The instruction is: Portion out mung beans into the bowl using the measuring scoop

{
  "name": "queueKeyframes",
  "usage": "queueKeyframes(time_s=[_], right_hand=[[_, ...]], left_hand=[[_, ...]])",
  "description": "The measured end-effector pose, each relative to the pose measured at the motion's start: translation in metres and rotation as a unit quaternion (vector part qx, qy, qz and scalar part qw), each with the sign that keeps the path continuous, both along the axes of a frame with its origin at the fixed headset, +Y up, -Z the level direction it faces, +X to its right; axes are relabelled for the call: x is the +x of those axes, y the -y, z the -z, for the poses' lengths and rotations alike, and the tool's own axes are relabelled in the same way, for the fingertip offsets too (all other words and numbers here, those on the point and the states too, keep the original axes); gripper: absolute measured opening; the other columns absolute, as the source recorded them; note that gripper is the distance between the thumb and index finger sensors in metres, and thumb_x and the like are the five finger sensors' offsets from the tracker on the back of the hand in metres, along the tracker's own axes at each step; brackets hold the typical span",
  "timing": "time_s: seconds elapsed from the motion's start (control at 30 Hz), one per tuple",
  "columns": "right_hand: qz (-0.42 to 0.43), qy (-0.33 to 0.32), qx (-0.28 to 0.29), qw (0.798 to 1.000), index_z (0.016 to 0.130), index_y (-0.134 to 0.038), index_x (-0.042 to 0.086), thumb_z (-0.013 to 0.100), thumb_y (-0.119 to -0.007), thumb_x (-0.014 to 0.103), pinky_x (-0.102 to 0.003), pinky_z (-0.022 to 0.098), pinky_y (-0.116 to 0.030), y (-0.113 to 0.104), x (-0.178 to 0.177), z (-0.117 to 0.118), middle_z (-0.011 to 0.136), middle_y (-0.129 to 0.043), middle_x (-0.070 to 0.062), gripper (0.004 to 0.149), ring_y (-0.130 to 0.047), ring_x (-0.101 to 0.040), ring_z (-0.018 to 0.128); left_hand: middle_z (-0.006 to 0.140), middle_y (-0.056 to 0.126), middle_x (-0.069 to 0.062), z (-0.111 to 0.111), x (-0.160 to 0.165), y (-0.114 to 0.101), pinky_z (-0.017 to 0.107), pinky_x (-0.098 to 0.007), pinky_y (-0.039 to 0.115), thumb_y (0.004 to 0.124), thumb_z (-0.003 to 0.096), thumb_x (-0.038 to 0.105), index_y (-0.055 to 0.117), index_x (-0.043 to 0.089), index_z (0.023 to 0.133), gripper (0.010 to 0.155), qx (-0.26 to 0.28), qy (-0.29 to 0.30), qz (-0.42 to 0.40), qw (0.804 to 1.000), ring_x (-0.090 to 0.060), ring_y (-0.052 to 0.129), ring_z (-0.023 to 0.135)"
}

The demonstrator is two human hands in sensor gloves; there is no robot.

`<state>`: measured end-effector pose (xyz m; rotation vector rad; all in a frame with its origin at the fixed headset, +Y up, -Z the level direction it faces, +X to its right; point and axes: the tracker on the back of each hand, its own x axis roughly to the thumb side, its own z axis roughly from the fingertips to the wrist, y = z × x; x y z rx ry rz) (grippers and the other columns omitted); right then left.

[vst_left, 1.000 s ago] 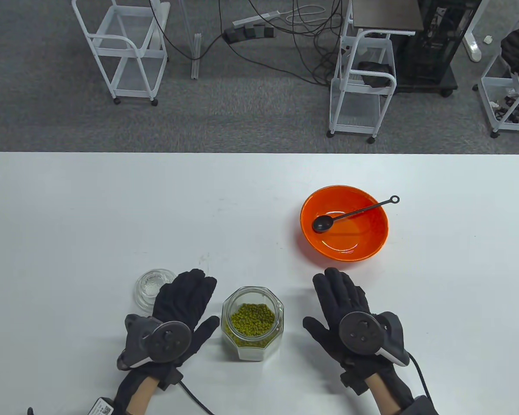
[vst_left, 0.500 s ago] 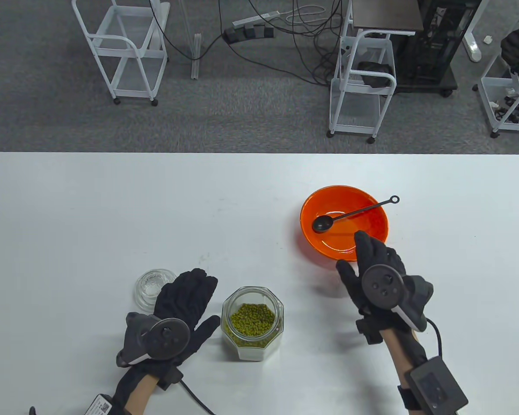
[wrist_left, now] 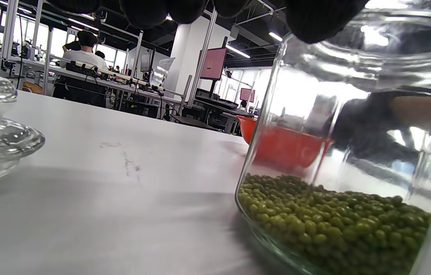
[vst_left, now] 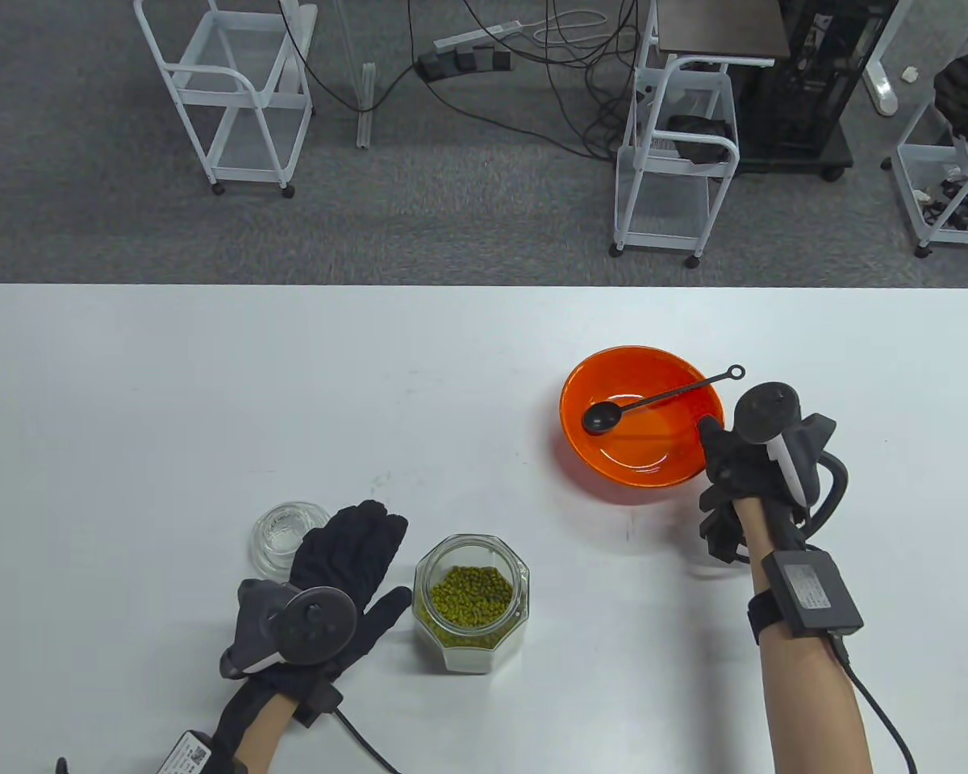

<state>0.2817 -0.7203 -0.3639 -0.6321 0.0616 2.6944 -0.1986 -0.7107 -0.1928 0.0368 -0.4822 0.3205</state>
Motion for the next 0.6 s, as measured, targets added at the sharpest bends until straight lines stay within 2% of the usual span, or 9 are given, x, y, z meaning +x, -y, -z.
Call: queueKeyframes(time_s=[0.13, 0.27, 0.37, 0.5, 0.6], right_hand=[[0.076, 0.015, -0.031, 0.997, 0.109, -0.054, 0.006, 0.052, -0.073, 0.054, -0.06, 0.05, -0.077, 0.015, 0.005, 0.011, 0.088, -0.082, -0.022, 0.077, -0.092, -0.043, 0.064], [0.165, 0.037, -0.02, 0.985, 0.109, -0.056, 0.005, 0.053, -0.075, 0.048, -0.059, 0.047, -0.08, 0.026, 0.009, 0.016, 0.082, -0.087, -0.021, 0.072, -0.095, -0.042, 0.058], [0.167, 0.052, -0.013, 0.985, 0.104, -0.064, 0.004, 0.054, -0.075, 0.037, -0.055, 0.041, -0.085, 0.026, 0.012, 0.017, 0.07, -0.095, -0.016, 0.061, -0.1, -0.035, 0.046], [0.154, 0.05, 0.005, 0.987, 0.093, -0.077, 0.0, 0.05, -0.082, 0.033, -0.05, 0.034, -0.091, 0.022, 0.013, 0.012, 0.059, -0.1, -0.014, 0.054, -0.105, -0.029, 0.034], [0.161, 0.054, 0.024, 0.985, 0.089, -0.079, -0.001, 0.048, -0.083, 0.033, -0.049, 0.031, -0.093, 0.018, 0.01, 0.003, 0.056, -0.101, -0.014, 0.053, -0.106, -0.028, 0.03]], left_hand=[[0.125, 0.036, -0.023, 0.0, 0.0, 0.001, 0.073, -0.077, 0.047, 0.068, 0.056, 0.053, 0.034, 0.021, 0.121, 0.08, 0.001, -0.001, -0.001, 1.0, -0.051, 0.046, 0.113], [0.125, 0.036, -0.023, 0.0, -0.001, 0.002, 0.073, -0.077, 0.047, 0.068, 0.0561, 0.053, 0.034, 0.021, 0.121, 0.08, -0.006, -0.003, -0.001, 1.0, -0.051, 0.045, 0.113], [0.125, 0.036, -0.023, -0.001, 0.0, 0.003, 0.073, -0.077, 0.047, 0.068, 0.0561, 0.053, 0.034, 0.021, 0.121, 0.08, -0.007, -0.003, 0.0, 1.0, -0.051, 0.046, 0.113], [0.125, 0.036, -0.023, -0.001, 0.0, 0.003, 0.073, -0.077, 0.047, 0.068, 0.0562, 0.053, 0.034, 0.021, 0.121, 0.08, -0.012, 0.0, 0.001, 1.0, -0.051, 0.046, 0.113], [0.125, 0.036, -0.023, -0.001, 0.001, 0.004, 0.073, -0.076, 0.047, 0.068, 0.0562, 0.052, 0.034, 0.021, 0.121, 0.08, -0.012, 0.001, -0.001, 1.0, -0.051, 0.046, 0.113]])
